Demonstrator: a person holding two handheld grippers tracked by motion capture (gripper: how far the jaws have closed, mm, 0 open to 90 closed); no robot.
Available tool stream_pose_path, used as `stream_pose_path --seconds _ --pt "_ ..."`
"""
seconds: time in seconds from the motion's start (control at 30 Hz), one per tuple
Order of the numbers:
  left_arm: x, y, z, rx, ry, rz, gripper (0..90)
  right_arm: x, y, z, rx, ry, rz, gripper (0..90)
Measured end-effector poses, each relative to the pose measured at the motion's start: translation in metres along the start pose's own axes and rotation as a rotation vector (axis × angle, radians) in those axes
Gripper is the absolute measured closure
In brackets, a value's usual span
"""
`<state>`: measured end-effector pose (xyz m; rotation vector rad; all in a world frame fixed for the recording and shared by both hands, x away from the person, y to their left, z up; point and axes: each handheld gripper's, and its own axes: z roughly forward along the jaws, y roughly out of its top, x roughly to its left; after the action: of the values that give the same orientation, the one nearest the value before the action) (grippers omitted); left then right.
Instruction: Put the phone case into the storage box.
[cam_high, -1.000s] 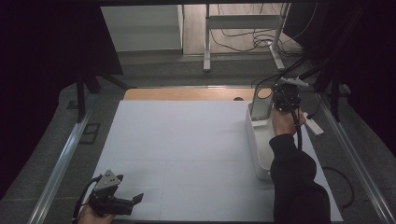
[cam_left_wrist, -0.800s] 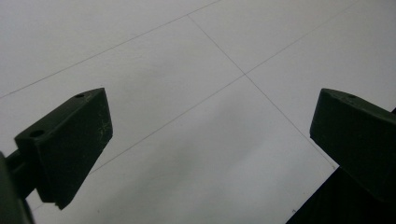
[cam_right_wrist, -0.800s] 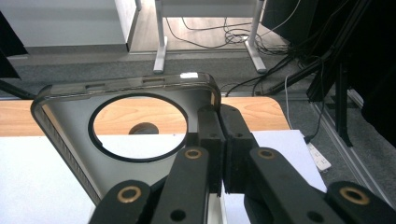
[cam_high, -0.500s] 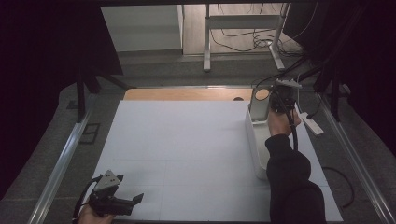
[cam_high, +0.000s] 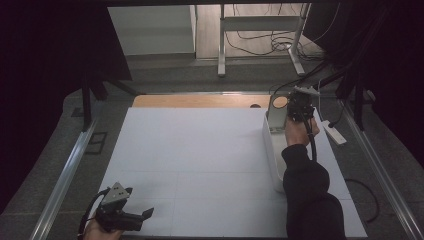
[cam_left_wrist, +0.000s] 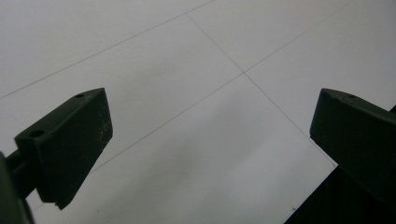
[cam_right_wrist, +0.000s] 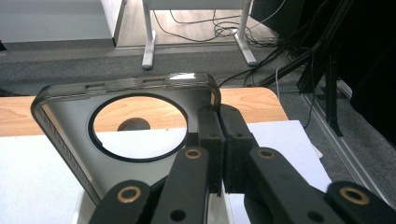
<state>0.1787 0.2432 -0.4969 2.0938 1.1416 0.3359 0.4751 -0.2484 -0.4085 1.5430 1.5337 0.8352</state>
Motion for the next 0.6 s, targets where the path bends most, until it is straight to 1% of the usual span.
stream_pose_path --seconds 0.33,0.4,0.6 --pt "-0.0004 0.0 0.0001 0.003 -0.001 0.003 0.0 0.0005 -0.0014 0.004 0.004 -0.016 0.01 88.8" --pt "-0.0005 0.0 0.0001 0.003 -0.001 0.004 0.0 0.0004 -0.0017 0.0045 0.013 -0.01 0.007 88.8" --pt "-0.0008 0.0 0.0 0.005 0.001 0.005 0.0 0.0013 -0.003 0.007 0.008 -0.018 0.011 88.7"
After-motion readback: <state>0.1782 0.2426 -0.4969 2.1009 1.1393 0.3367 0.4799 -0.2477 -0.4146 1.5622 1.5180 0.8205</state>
